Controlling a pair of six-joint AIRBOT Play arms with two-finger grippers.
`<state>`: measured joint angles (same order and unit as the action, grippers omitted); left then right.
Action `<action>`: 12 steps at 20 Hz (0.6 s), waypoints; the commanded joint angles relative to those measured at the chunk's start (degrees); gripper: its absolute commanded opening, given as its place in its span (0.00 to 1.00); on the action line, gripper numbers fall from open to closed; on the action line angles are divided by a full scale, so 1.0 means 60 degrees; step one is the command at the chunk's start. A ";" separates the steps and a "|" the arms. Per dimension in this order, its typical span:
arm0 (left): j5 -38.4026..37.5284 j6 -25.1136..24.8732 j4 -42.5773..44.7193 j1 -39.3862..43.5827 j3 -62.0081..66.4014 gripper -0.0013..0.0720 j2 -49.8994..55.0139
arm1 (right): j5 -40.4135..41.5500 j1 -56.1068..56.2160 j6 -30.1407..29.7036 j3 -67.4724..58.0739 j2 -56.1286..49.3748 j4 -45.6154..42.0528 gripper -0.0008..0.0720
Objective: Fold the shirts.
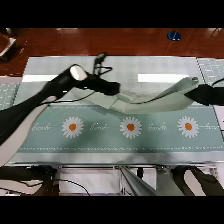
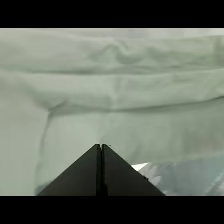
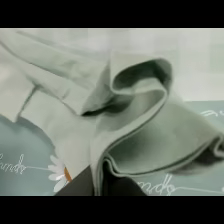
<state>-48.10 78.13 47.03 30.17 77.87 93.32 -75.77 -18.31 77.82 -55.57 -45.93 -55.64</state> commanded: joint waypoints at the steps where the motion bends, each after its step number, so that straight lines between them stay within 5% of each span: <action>1: -0.1253 0.0605 -0.0004 0.1446 0.2240 0.04 0.2047 | -0.0474 -0.0007 0.0379 0.0306 0.1566 -0.0066 0.07; 8: -0.2109 0.0845 -0.1169 0.3530 0.3238 0.04 0.3646 | -0.0503 -0.0007 0.0233 0.0306 0.1738 0.0528 0.07; 12: -0.2827 0.0678 -0.1191 0.2918 0.3719 0.04 0.3446 | -0.0608 0.0000 0.0175 0.0186 0.1537 0.0892 0.07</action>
<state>-61.36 82.91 40.99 48.99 97.97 113.84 -79.05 -18.31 79.29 -53.95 -36.25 -52.29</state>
